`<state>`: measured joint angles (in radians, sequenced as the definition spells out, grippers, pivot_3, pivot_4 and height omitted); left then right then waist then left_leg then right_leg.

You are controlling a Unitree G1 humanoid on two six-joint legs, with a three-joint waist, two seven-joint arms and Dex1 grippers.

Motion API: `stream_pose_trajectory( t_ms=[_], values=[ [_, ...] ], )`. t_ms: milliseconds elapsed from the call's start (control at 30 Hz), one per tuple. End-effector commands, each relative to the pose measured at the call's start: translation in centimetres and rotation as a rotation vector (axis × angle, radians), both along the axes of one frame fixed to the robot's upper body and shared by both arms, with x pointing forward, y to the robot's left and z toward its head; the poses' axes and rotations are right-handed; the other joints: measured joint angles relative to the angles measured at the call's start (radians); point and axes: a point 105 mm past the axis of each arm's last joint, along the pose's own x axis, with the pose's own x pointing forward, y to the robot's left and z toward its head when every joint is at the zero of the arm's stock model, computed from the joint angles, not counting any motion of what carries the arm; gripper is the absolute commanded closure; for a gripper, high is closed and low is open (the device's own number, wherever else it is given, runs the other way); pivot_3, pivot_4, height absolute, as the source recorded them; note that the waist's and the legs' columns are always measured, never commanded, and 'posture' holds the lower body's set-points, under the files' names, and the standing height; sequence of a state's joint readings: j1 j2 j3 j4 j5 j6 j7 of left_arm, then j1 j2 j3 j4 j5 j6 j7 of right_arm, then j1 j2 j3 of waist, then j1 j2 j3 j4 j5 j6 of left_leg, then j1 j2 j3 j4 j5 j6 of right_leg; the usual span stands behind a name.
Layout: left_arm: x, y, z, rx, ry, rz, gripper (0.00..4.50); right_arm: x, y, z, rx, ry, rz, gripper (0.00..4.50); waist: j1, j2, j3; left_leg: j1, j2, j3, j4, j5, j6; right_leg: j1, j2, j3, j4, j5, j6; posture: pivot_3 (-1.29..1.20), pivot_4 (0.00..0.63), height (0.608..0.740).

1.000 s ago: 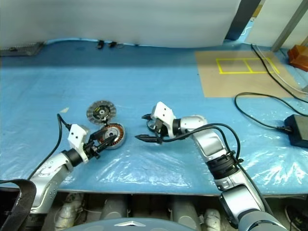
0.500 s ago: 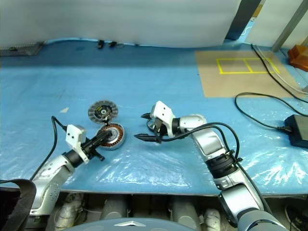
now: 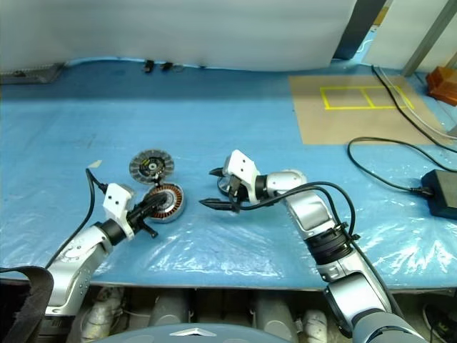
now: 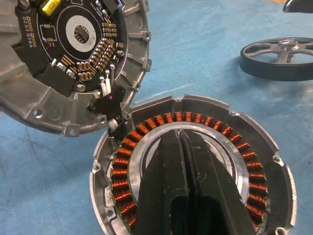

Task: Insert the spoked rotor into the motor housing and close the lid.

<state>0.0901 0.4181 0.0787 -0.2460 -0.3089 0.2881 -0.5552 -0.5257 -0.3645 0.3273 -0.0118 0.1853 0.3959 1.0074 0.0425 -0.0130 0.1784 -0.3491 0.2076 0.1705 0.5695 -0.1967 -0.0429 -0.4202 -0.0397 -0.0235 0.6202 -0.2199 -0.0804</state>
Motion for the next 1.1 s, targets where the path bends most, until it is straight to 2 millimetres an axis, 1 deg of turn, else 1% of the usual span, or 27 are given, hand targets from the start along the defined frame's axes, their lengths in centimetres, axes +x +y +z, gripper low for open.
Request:
stream_pose_trajectory(
  t_ms=[33,167,300,433,500,633,733,833,933,1033,1100],
  values=[
    [-0.1,0.2,-0.5,-0.024,0.043,0.018,4.42,0.0,0.3,0.9,0.017,-0.027,0.021,0.26,0.000,0.000,0.000,0.000,0.000,0.000,0.000,0.000,0.000,0.000,0.000,0.000,0.000,0.000,0.000,0.00,0.150,0.740],
    [-1.0,-1.0,-0.6,-0.011,0.072,-0.086,4.42,-0.1,0.3,0.9,0.014,-0.025,0.027,0.26,0.001,0.000,0.000,0.000,0.000,0.000,0.000,0.000,0.000,0.000,0.000,0.000,0.000,0.000,0.000,0.00,0.150,0.740],
    [-1.1,-1.8,0.3,-0.010,0.060,-0.147,4.42,0.0,0.3,1.1,0.018,-0.024,0.023,0.26,0.003,0.000,0.000,0.000,0.000,0.000,0.000,0.000,0.000,0.000,0.000,0.000,0.000,0.000,0.000,0.00,0.150,0.740],
    [-0.9,-1.6,-0.2,0.056,0.085,-0.144,4.42,0.1,0.3,1.2,0.018,-0.024,0.021,0.26,0.004,0.000,0.000,0.000,0.000,0.000,0.000,0.000,0.000,0.000,0.000,0.000,0.000,0.000,0.000,0.00,0.150,0.740],
    [-0.7,-1.4,0.0,0.053,0.075,-0.127,4.42,0.1,0.3,1.2,0.022,-0.021,0.018,0.26,0.004,0.000,0.000,0.000,0.000,0.000,0.000,0.000,0.000,0.000,0.000,0.000,0.000,0.000,0.000,0.00,0.150,0.740],
    [-0.5,-1.0,1.4,-0.004,0.002,-0.105,4.42,0.3,0.2,1.5,0.035,-0.019,0.005,0.26,0.002,0.000,0.000,0.000,0.000,0.000,0.000,0.000,0.000,0.000,0.000,0.000,0.000,0.000,0.000,0.00,0.150,0.740],
    [-0.7,-0.6,1.8,-0.006,-0.027,-0.107,4.42,0.6,0.0,1.9,0.040,-0.024,-0.001,0.26,0.002,0.000,0.000,-0.001,0.000,0.000,0.000,0.000,0.000,0.000,0.000,0.000,-0.001,0.000,0.000,0.00,0.150,0.740],
    [-1.4,-0.8,3.4,-0.049,-0.111,-0.141,4.42,1.1,-0.4,2.6,0.042,-0.025,-0.014,0.26,0.001,0.000,0.000,-0.001,0.000,0.000,0.000,0.000,0.000,-0.001,0.000,0.000,-0.001,0.000,0.000,0.00,0.150,0.740],
    [-2.0,-1.0,4.0,-0.059,-0.139,-0.169,4.42,2.2,-1.1,2.8,-0.014,-0.020,-0.061,0.26,0.002,0.000,0.000,-0.001,0.000,0.000,0.000,0.000,0.000,-0.001,0.000,0.000,-0.001,0.000,0.000,0.00,0.150,0.740],
    [-2.5,-1.1,3.8,-0.040,-0.144,-0.191,4.42,3.5,-2.5,2.2,-0.143,-0.037,-0.112,0.26,0.003,0.000,0.000,-0.001,0.000,0.000,-0.001,0.000,0.000,-0.001,0.000,0.000,-0.001,0.000,0.000,0.00,0.150,0.740],
    [-2.8,-1.1,3.6,-0.039,-0.145,-0.196,4.42,3.9,-3.0,2.4,-0.178,-0.024,-0.125,0.26,0.003,0.000,0.000,-0.001,0.000,0.000,-0.001,0.000,0.000,-0.001,0.000,0.000,-0.002,0.000,0.000,0.00,0.150,0.740]
  ],
)
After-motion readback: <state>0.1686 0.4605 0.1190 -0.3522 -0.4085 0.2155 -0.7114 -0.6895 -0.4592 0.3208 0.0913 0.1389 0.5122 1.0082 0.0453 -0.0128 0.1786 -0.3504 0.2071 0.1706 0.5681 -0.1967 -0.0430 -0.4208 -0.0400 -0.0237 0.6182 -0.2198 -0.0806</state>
